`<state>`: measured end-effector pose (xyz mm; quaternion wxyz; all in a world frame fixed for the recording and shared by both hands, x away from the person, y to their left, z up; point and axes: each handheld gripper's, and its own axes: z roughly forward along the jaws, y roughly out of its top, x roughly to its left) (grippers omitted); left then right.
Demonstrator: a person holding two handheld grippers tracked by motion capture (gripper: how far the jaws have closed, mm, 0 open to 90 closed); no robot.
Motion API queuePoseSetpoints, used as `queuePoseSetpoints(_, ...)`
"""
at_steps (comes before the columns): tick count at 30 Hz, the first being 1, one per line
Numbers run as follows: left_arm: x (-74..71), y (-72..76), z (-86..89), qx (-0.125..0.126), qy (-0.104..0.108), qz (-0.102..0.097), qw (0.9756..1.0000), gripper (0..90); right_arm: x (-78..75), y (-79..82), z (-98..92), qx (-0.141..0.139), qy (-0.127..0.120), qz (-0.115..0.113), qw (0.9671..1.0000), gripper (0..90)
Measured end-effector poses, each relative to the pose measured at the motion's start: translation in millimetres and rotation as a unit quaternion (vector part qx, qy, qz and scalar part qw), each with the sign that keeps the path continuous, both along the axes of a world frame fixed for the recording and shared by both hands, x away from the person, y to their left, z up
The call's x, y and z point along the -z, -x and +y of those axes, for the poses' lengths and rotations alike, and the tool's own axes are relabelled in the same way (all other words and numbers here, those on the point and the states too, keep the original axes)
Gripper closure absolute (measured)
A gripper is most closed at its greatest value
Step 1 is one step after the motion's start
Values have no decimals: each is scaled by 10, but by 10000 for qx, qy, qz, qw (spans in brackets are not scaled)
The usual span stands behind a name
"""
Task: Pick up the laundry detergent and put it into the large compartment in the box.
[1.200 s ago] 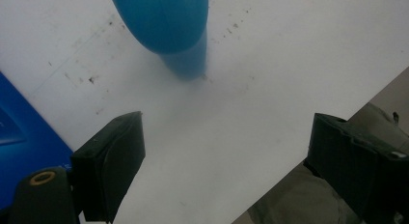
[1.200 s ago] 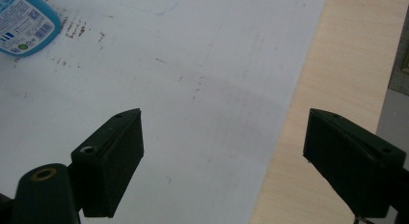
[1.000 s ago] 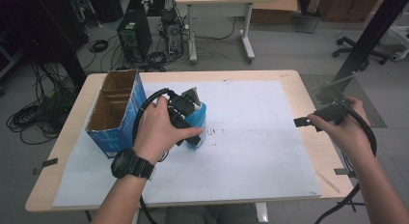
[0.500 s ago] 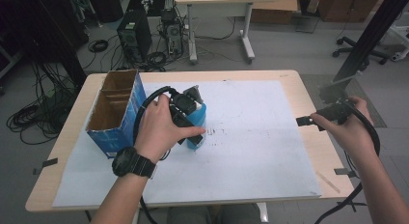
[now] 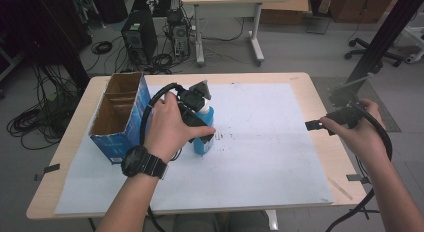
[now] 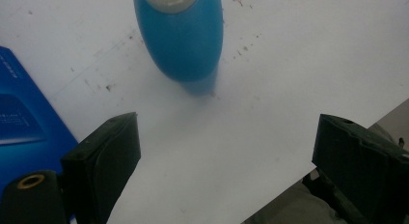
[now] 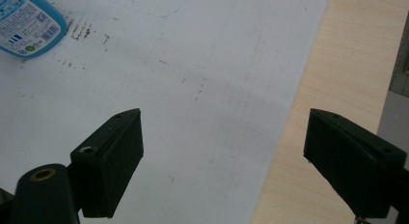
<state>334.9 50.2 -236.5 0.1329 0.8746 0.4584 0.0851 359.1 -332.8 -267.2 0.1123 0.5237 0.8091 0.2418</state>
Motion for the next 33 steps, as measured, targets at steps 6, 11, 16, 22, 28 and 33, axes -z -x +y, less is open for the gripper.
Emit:
queuePoseSetpoints(6,-6,-97,-92,-188,7,53,9998,105,15,-15,13,-14,-10,11,10000,137)
queuePoseSetpoints(11,0,-167,-139,-327,-14,46,9995,113,37,-26,9,-11,-7,34,10000,137)
queuePoseSetpoints(16,-9,-241,-182,-451,-23,48,9990,114,40,-33,7,-24,17,43,10000,137)
queuePoseSetpoints(22,-20,-355,-218,-615,5,58,9981,116,29,-41,5,-23,13,40,10000,137)
queuePoseSetpoints(28,-1,-458,-236,-753,-14,60,9971,117,38,-52,-15,-7,9,54,10000,137)
queuePoseSetpoints(33,16,-528,-258,-846,-3,85,9964,118,50,-62,-31,4,8,79,10000,137)
